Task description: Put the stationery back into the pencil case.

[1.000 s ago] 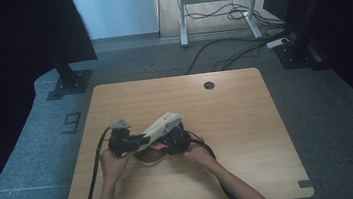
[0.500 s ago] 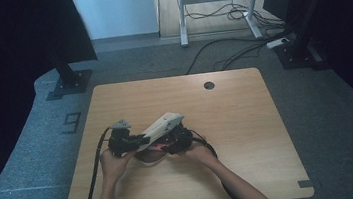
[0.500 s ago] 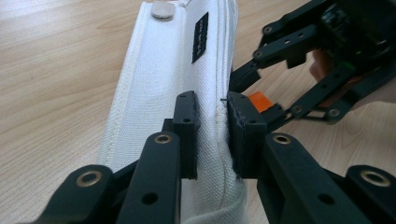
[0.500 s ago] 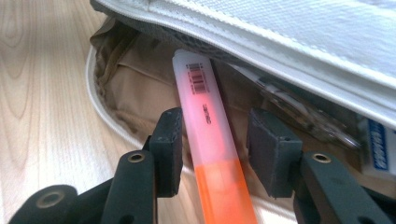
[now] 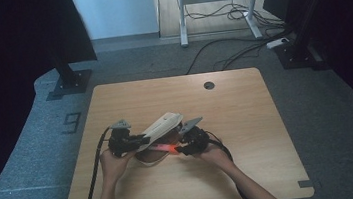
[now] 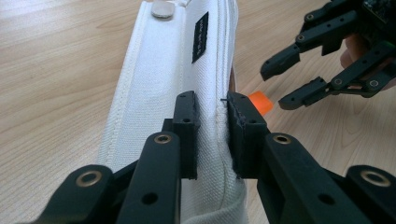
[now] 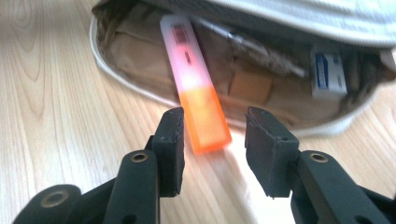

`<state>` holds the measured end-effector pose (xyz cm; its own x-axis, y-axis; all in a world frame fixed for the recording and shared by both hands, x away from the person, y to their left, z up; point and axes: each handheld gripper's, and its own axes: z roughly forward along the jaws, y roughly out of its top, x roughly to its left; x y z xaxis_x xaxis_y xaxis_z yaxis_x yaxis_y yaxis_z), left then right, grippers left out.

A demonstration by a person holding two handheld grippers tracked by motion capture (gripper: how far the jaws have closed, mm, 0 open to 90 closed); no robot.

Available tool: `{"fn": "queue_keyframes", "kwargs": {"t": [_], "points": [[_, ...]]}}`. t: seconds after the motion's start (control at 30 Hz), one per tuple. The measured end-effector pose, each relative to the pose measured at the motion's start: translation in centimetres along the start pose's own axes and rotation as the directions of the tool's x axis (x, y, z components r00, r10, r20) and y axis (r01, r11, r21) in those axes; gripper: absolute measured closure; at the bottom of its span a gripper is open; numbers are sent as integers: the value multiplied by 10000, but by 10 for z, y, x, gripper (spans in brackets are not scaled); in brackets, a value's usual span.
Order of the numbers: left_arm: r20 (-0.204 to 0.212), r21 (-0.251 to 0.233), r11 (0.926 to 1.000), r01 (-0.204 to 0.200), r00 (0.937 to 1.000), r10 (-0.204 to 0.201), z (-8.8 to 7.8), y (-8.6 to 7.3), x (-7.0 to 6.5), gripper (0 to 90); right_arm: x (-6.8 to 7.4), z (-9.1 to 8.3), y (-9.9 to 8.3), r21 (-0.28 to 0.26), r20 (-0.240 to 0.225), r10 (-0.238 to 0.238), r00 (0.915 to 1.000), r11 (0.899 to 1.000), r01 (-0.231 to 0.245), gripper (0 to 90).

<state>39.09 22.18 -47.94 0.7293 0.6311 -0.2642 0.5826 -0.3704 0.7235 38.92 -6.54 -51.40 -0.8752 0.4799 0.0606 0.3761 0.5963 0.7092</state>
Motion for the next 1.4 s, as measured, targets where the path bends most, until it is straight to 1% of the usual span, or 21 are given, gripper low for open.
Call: {"fn": "queue_keyframes", "kwargs": {"t": [0.03,0.13,0.23,0.27,0.43,0.47,0.53,0.63,0.7,0.77,1.1,1.4], "points": [[-3,1,10000,1,10000,-1,0,0,0,748,0,-2,-3,47,-44,96,9999,9999,-96,575],[-2,-4,10000,10,10000,-10,0,0,0,748,0,-2,-11,110,-89,176,9998,9998,-175,600],[-5,-12,10000,10,10000,-10,0,0,0,749,2,-1,-16,172,-192,299,9994,9994,-296,628],[-6,-9,10000,8,10000,-8,0,0,0,748,2,1,-17,155,-167,266,9995,9995,-264,634],[-8,-2,10000,-4,10000,4,0,0,0,748,2,6,-20,263,-196,392,9990,9989,-386,663],[-7,-2,10000,-3,10000,3,0,0,0,748,2,8,-20,281,-197,389,9990,9989,-384,691],[-16,14,10000,-17,10000,17,0,0,0,748,2,10,-20,267,-161,379,9992,9989,-375,709],[-12,13,10000,-18,10000,18,0,0,0,748,1,12,-18,265,-140,425,9990,9988,-421,731],[-15,14,10000,-10,10000,10,0,0,0,748,0,14,-17,228,-86,345,9994,9992,-343,738],[-7,7,10000,-20,10000,20,0,0,0,748,0,16,-15,240,8,335,9994,9991,-336,740],[10,15,10000,-11,10000,11,1,0,0,747,-3,26,-4,82,199,268,9994,9996,-270,742],[28,90,10000,-12,10000,12,2,0,-1,744,-6,35,9,-12,273,259,9993,9997,-258,738]]}}
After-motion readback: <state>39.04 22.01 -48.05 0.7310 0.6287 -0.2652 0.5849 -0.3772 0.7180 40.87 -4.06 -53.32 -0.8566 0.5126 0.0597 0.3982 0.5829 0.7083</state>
